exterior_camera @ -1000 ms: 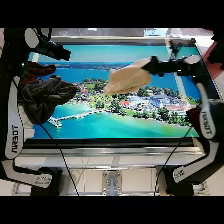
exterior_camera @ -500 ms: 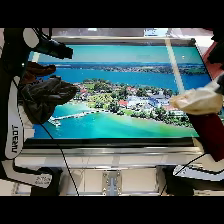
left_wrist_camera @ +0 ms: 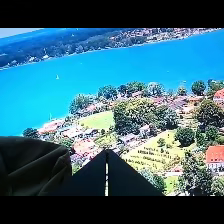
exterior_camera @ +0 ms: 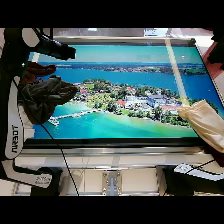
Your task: Fold the shirts.
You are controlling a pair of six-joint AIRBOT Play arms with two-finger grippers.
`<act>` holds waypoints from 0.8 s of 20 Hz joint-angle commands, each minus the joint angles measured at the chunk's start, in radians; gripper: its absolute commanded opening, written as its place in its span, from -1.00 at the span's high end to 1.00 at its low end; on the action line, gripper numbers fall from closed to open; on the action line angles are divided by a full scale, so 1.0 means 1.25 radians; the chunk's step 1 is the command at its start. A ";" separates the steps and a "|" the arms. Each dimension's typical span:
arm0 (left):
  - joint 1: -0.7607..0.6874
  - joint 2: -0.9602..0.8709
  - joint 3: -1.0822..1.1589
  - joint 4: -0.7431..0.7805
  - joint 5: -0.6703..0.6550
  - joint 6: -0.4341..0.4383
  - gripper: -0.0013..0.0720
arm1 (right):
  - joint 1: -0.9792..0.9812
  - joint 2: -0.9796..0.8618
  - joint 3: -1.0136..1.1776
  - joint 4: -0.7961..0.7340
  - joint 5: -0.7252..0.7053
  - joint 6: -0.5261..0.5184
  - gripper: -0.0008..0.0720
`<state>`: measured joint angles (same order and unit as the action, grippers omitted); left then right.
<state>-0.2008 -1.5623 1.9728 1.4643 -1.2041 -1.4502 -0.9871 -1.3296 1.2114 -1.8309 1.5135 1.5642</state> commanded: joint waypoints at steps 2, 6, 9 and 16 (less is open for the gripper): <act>0.000 0.001 0.000 -0.008 -0.002 -0.021 0.93 | -0.048 0.002 -0.107 -0.040 -0.106 0.005 0.62; 0.000 0.001 0.000 -0.008 -0.002 -0.029 0.93 | -0.046 0.016 -0.058 0.121 -0.120 -0.020 -0.33; 0.000 0.000 0.000 -0.008 0.000 -0.029 0.93 | -0.034 0.073 0.019 0.500 -0.171 -0.149 -0.32; 0.000 -0.029 -0.002 -0.008 -0.007 -0.043 0.93 | 0.397 0.115 0.023 0.925 -0.333 -0.430 -0.32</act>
<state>-0.2008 -1.5856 1.9713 1.4540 -1.2053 -1.4956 -0.7258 -1.1969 1.2335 -0.8059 1.2167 1.1473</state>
